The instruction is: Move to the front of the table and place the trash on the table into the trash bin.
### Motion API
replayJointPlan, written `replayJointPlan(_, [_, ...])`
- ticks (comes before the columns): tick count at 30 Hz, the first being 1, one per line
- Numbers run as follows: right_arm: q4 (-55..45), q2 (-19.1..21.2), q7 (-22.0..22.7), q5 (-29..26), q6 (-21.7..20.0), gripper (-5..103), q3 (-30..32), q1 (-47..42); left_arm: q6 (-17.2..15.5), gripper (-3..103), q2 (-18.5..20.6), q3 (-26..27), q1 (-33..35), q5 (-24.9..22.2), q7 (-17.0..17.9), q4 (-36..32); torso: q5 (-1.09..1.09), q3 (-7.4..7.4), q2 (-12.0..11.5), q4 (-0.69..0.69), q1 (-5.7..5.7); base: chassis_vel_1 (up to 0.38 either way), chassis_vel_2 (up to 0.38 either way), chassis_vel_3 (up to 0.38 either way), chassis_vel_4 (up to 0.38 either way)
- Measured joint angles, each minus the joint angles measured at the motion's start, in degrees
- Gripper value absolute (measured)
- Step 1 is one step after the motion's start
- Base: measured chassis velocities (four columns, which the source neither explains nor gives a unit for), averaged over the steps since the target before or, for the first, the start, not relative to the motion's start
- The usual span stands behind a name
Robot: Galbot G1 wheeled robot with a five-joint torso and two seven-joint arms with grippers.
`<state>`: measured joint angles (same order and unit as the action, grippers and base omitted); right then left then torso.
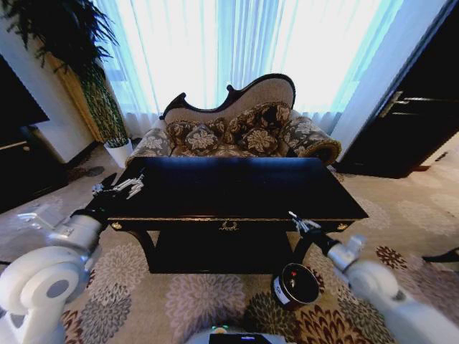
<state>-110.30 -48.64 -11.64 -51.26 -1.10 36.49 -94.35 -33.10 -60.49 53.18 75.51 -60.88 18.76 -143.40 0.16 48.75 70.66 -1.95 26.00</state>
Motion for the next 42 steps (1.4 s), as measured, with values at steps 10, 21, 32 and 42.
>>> replayJointPlan(10, [2.5, -4.8, -1.2, 4.6, 1.7, 3, -2.5, -1.4, 0.1, 100, 0.3, 1.9, 0.0, -1.4, 0.2, 0.2, -0.18, 0.0, 0.0, 0.09, 0.0, 0.004, 0.0, -0.005, 0.003])
replayJointPlan(21, [21.4, -6.3, 2.6, 14.7, 0.7, 3, -13.8, 8.9, 0.2, 100, 1.4, 3.0, 0.5, -2.0, 0.1, 0.6, -0.19, 0.0, 0.0, 0.09, 0.01, 0.0, 0.0, 0.0, 0.0])
replayJointPlan(32, [45.6, -9.7, 8.0, 19.3, -1.2, 3, -22.4, 25.3, -0.3, 100, 3.9, 8.0, 2.5, -4.2, 0.4, 1.0, -0.17, 0.0, 0.0, 0.11, 0.01, 0.0, 0.0, 0.0, 0.0])
replayJointPlan(42, [60.9, -10.1, 8.3, 20.4, -0.1, 3, -22.2, 35.1, -0.4, 100, 5.5, 9.2, 2.8, -4.6, 0.5, 1.7, -0.17, 0.0, 0.0, 0.1, 0.01, 0.0, 0.0, 0.0, 0.0])
